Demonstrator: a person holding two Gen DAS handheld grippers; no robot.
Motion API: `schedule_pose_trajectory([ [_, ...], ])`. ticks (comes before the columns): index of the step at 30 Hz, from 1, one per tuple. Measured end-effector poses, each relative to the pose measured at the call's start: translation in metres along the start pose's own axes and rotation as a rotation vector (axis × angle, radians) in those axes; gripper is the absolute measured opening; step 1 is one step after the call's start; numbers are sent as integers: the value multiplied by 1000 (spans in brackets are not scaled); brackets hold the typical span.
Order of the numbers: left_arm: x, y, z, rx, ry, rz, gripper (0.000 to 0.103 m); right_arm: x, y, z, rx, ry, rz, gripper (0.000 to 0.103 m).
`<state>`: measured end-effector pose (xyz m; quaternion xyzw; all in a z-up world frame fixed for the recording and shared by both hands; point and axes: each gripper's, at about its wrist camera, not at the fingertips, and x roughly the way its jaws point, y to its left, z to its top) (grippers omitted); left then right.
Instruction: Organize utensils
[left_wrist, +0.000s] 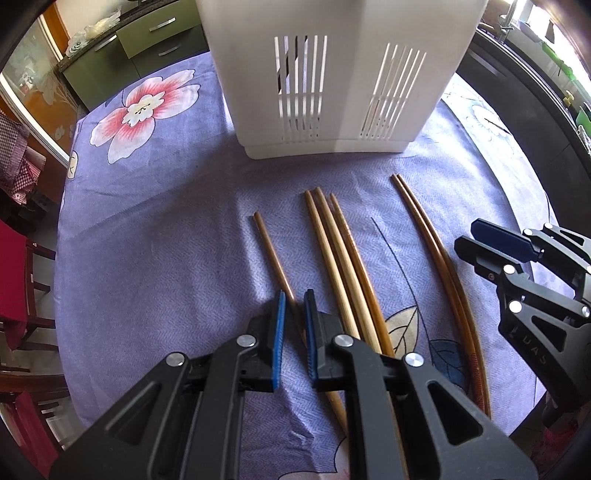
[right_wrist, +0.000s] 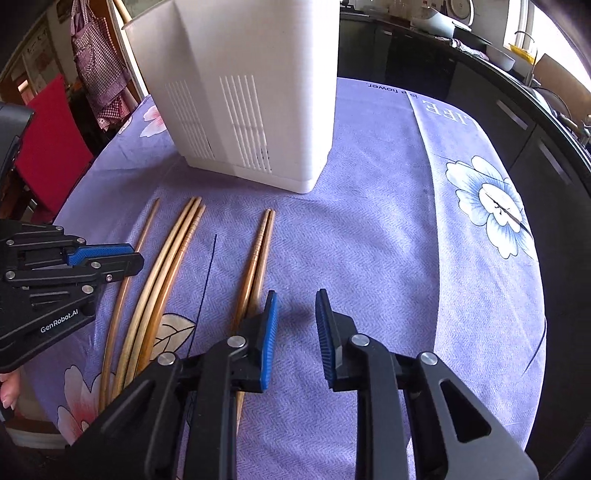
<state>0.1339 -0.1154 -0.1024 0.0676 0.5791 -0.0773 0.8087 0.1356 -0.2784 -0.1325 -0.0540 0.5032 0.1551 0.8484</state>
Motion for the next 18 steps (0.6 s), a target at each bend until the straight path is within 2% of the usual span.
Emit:
schedule_pose_trajectory([
  [5, 0, 0, 1, -1, 2, -5, 10, -10, 5, 3, 0, -34, 24, 21],
  [8, 0, -1, 1, 7, 1, -3, 10, -3, 10, 4, -23, -2, 4, 21],
  [12, 0, 0, 1, 5, -1, -9, 10, -5, 6, 5, -19, -4, -25, 21],
  [18, 0, 0, 1, 5, -2, -12, 10, -2, 14, 5, -37, 0, -14, 21],
])
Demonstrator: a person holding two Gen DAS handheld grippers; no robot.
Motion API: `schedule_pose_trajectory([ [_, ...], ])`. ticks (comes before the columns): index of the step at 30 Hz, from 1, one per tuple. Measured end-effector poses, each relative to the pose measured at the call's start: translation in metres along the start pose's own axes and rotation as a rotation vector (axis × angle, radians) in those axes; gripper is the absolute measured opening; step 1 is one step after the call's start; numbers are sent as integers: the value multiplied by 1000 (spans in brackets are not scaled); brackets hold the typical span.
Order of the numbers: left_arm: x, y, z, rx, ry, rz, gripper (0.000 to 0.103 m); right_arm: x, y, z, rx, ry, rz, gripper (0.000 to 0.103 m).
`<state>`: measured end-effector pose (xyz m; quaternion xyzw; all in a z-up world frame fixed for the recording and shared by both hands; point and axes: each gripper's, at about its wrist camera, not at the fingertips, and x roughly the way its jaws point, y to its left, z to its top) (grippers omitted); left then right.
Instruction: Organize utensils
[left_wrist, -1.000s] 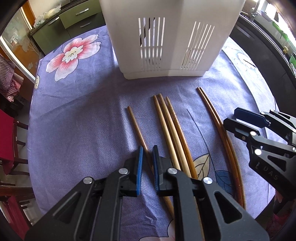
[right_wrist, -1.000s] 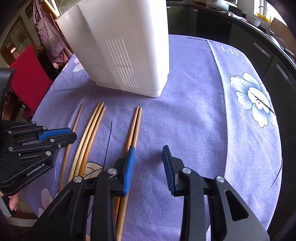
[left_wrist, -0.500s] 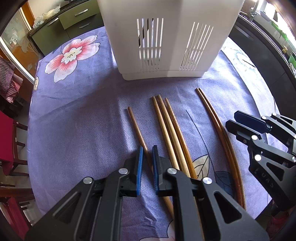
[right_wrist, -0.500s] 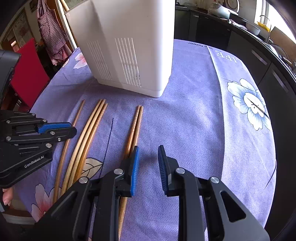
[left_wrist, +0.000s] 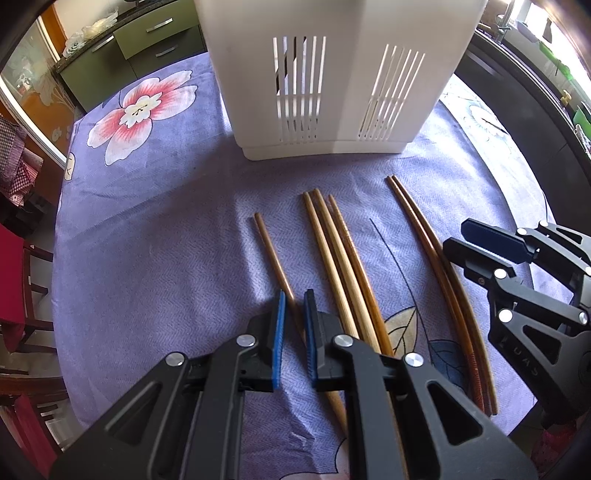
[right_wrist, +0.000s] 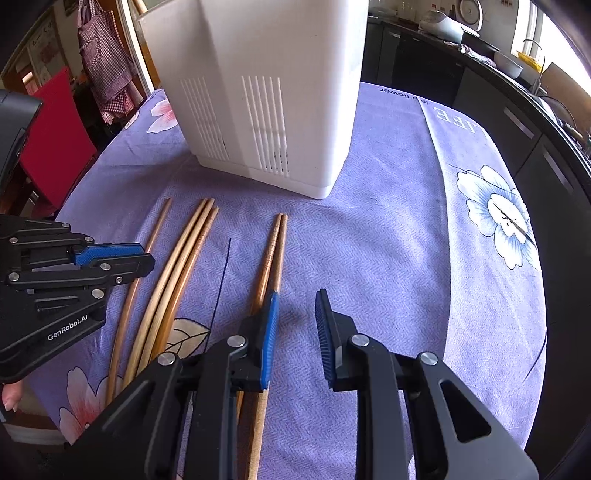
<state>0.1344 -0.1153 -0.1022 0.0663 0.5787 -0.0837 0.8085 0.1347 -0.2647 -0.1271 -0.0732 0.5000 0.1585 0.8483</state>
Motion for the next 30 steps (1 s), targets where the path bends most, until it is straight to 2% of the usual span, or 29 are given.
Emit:
schedule_pose_trajectory([
  [10, 0, -1, 0, 1, -1, -2, 10, -1, 0, 3, 10, -4, -25, 21],
  [12, -1, -1, 0, 3, -2, -3, 10, -3, 0, 4, 13, -6, -6, 21],
  [20, 0, -2, 0, -2, 0, -6, 10, 8, 6, 7, -14, 33, -18, 21],
  [26, 0, 5, 1, 5, 41, -14, 10, 12, 7, 11, -18, 37, -23, 21],
  [30, 0, 19, 1, -10, 59, 9, 10, 14, 8, 13, -17, 38, -18, 21],
])
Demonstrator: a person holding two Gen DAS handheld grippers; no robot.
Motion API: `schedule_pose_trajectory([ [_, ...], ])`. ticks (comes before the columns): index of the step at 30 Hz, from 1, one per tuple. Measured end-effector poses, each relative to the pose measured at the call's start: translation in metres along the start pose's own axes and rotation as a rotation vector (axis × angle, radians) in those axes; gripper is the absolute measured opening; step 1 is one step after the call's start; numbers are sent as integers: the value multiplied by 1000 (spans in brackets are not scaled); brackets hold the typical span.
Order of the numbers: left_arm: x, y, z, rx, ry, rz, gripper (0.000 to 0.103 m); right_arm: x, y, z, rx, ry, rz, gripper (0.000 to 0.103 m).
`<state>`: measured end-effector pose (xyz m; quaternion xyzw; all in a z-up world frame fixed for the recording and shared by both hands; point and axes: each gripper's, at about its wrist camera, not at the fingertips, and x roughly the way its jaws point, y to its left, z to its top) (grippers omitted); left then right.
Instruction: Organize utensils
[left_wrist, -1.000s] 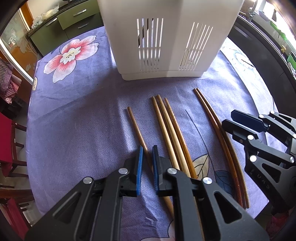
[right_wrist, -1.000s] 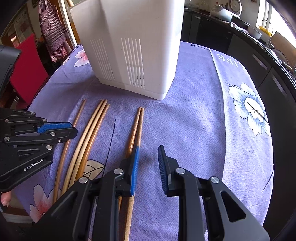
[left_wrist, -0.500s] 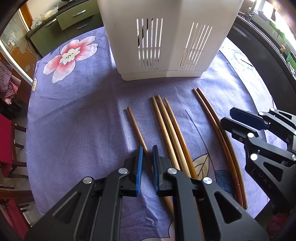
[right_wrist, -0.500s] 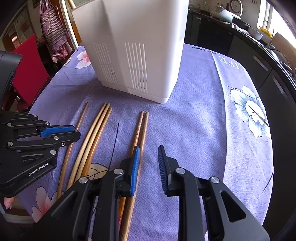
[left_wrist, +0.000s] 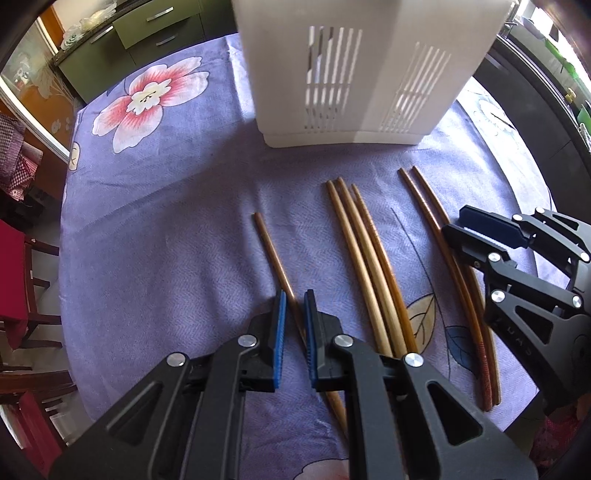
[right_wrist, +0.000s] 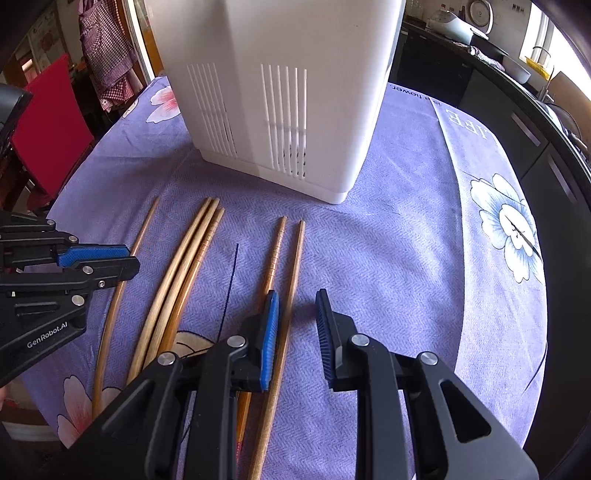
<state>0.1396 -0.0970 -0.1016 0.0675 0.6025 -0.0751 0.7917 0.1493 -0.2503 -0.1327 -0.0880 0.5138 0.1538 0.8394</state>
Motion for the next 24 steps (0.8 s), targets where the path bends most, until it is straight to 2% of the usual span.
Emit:
schedule_pose_trajectory([
  [8, 1, 10, 1, -42, -13, 12, 15, 4, 0, 6, -9, 9, 19, 21],
  [10, 1, 13, 2, -60, -11, 29, 25, 5, -1, 9, -9, 23, 29, 21],
  [11, 0, 13, -1, -64, -10, 37, 34, 5, -1, 10, -11, 30, 29, 21],
  [14, 1, 18, 0, -74, -3, 20, 37, 6, 3, 12, -27, 33, 16, 21],
  [16, 1, 17, 0, -71, -3, 10, 32, 7, 2, 13, -18, 33, 24, 21],
  [18, 2, 12, 2, -49, -3, -2, 9, 7, 2, 13, -10, 29, 30, 21],
  [21, 2, 6, 2, -35, -5, -1, 6, 7, 2, 11, -11, 25, 30, 19],
  [22, 2, 5, 3, -35, -3, -5, 5, 6, 0, 11, -6, 23, 37, 15],
  [23, 3, 6, 4, -37, -1, -10, 5, 6, -3, 10, 8, 22, 50, 7],
  [24, 3, 7, 4, -41, 3, -15, 5, 5, -6, 9, 20, 19, 63, 7],
])
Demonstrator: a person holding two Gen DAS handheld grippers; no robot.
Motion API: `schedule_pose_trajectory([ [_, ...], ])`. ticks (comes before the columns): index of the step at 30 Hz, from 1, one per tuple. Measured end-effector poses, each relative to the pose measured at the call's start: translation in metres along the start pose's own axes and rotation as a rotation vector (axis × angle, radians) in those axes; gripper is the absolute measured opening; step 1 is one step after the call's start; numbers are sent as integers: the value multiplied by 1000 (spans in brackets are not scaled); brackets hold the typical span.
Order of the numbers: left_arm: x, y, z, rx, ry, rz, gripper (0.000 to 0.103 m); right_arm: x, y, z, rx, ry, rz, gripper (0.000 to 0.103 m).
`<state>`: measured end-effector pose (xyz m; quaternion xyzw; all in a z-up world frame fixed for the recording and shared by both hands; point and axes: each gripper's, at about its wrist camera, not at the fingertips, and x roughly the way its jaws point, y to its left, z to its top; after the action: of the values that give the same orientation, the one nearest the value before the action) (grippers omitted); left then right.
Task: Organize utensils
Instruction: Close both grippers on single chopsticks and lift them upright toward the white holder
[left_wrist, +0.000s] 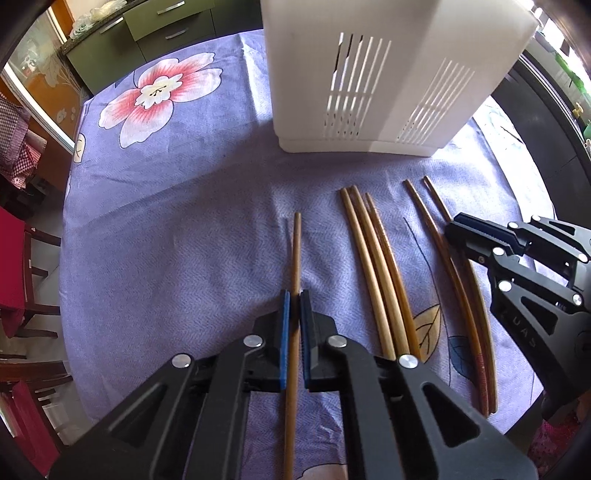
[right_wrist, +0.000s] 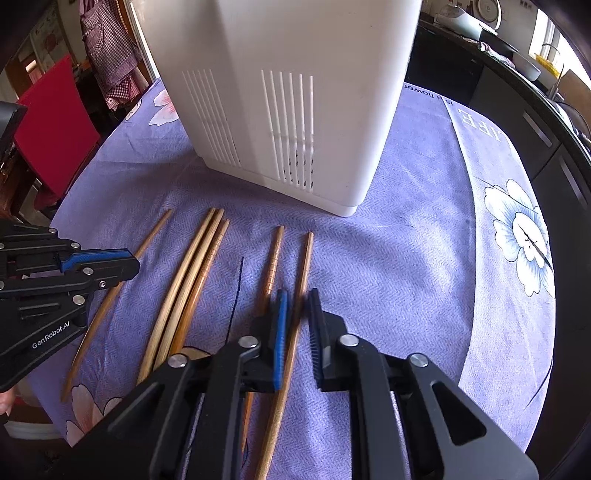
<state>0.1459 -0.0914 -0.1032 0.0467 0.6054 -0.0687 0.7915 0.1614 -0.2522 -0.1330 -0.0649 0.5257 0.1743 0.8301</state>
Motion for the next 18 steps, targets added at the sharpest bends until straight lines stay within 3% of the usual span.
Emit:
schedule_pose_trajectory([
  [6, -11, 14, -3, -10, -16, -25, 5, -34, -16, -7, 45, -96, 33, 6],
  [18, -81, 18, -12, 34, -165, -41, 5, -146, -42, -34, 113, -360, 67, 6],
])
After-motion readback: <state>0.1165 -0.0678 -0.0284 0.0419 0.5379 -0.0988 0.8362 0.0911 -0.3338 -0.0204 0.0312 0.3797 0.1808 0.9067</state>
